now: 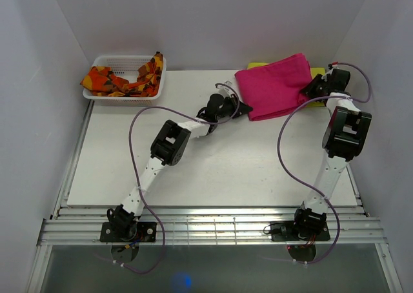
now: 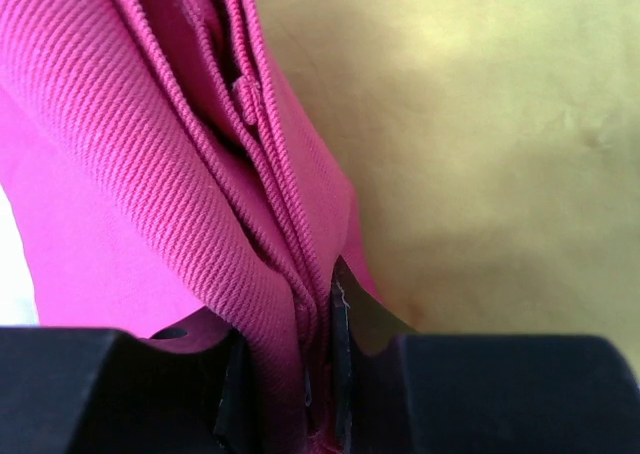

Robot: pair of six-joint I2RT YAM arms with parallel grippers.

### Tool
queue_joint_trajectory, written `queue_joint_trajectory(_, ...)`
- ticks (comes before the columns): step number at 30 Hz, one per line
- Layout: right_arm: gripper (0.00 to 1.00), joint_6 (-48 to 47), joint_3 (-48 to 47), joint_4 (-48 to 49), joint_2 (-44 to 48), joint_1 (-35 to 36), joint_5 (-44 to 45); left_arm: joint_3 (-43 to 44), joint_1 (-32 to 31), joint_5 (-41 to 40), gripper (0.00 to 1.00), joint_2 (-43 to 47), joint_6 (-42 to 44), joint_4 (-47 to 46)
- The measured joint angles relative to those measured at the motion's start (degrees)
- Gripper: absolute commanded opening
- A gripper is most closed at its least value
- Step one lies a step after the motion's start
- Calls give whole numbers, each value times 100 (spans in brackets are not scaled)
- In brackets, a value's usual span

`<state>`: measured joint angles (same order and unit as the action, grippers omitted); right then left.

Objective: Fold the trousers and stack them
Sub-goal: Neatly place the folded trousers to the corner

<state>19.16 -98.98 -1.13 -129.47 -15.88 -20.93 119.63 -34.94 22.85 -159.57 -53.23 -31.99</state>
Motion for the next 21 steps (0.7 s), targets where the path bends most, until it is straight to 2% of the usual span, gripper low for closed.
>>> queue_joint_trajectory(7,8,-24,2,-195,179,87,-223,-573,83,-129,0,411,400,11)
queue_joint_trajectory(21,8,-271,7,48,984,234,-730,-232,140,9,0,476,1998,70)
